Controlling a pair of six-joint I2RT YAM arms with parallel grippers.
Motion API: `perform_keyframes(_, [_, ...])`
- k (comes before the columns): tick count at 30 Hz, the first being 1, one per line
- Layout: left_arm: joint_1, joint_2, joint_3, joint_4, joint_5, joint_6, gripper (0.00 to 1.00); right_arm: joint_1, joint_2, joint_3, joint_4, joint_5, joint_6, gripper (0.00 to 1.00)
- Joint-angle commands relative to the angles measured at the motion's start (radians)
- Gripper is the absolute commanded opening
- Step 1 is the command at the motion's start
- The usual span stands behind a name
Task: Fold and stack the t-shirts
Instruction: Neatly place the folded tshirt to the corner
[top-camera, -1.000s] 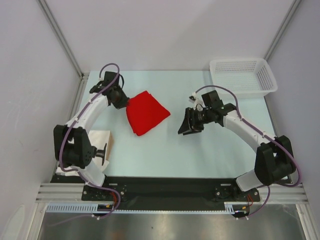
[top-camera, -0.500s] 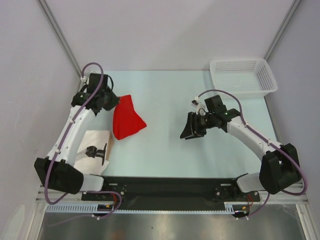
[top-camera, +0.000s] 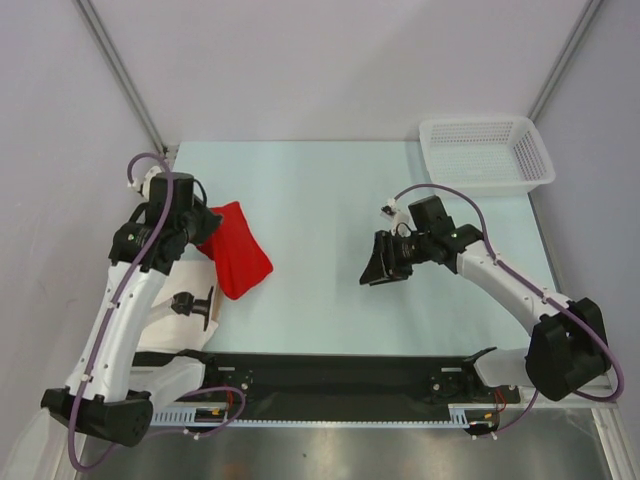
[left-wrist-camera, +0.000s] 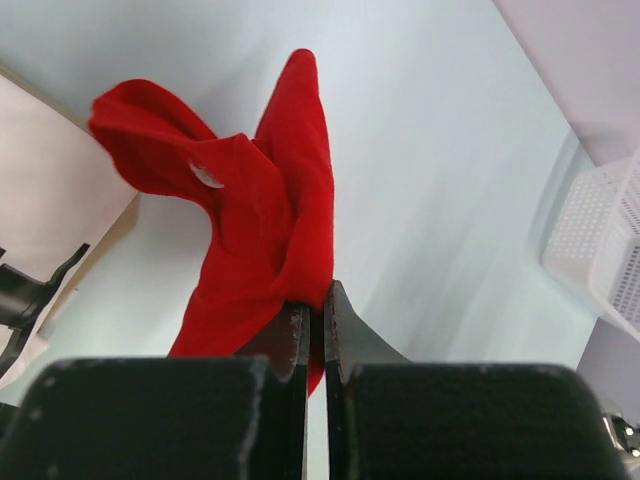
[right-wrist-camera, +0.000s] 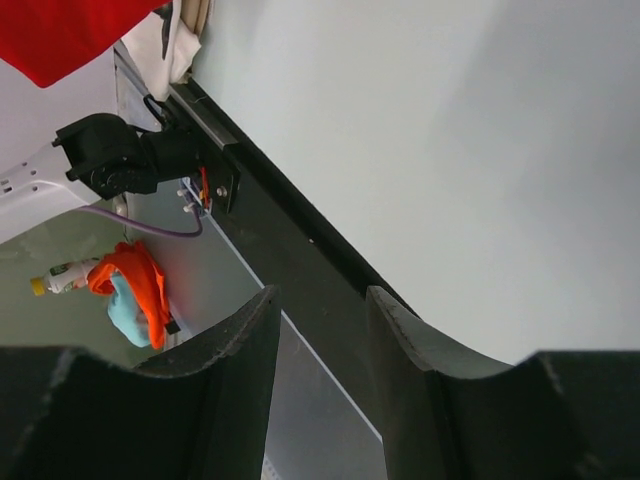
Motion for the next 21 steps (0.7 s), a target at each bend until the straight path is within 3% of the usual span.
perform_keyframes(1, [-0.006,-0.016,0.055,-0.002,-0.039,-0.026,0.0,0.011,-0.042,0.003,0.004,-0.012,0.001,0.45])
perform_keyframes(13, [0.088,0.021,0.253,-0.098,-0.083,0.08,0.0,0.015,-0.085,-0.011,-0.024,-0.006,-0.004,0.45])
perform_keyframes(21, [0.188,-0.068,0.218,-0.146,-0.083,0.146,0.0,0.015,-0.074,-0.005,-0.022,-0.015,-0.007,0.45])
